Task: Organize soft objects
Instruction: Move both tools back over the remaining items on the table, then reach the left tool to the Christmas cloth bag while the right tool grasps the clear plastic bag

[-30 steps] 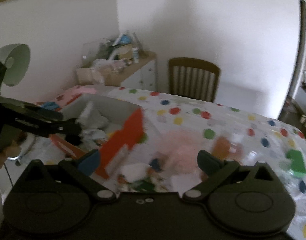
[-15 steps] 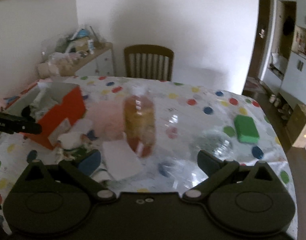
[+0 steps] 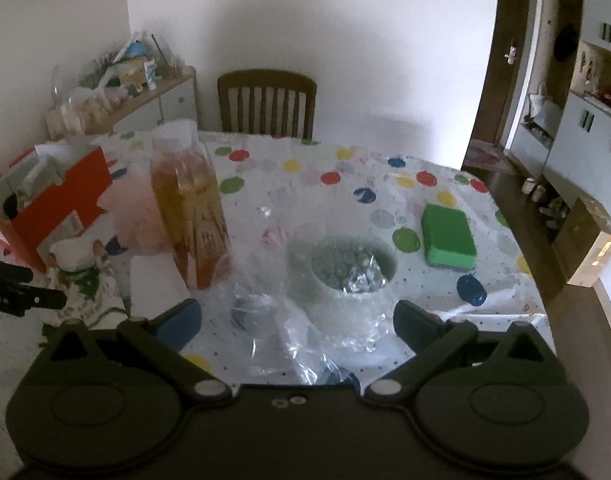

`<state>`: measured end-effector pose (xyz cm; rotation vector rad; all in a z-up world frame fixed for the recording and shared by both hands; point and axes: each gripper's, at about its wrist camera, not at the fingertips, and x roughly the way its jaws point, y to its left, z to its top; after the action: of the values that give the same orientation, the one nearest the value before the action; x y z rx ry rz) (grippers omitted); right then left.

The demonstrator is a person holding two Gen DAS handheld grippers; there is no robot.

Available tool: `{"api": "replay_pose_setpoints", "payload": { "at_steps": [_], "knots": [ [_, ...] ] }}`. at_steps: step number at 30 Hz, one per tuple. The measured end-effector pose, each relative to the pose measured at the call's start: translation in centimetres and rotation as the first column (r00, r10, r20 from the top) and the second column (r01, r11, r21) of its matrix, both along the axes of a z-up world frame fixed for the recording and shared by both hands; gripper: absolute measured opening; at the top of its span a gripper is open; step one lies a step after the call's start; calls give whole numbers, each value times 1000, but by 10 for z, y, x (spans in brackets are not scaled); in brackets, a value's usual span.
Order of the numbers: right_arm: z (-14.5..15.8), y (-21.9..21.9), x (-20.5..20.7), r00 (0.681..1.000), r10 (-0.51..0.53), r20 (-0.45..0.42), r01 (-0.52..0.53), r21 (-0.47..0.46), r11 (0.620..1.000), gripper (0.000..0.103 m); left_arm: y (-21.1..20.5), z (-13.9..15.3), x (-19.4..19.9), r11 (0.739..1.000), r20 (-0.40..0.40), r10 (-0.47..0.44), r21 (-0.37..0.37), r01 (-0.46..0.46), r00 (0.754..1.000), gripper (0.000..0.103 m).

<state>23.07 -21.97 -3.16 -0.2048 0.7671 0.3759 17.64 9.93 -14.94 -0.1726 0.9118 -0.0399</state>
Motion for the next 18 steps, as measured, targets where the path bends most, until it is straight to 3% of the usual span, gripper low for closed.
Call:
{"api": "replay_pose_setpoints", "payload": {
  "at_steps": [7,18],
  "knots": [
    [-32,18,14,998,57,-39,-58,-32,998,90,-24,-20,-1,999,-33,6,34,-5,999,103],
    [-59,29,40,996,60,-58,-64,-60,996,60,-66,-40,8,985,-31,-102,133,105,994,103]
  ]
}}
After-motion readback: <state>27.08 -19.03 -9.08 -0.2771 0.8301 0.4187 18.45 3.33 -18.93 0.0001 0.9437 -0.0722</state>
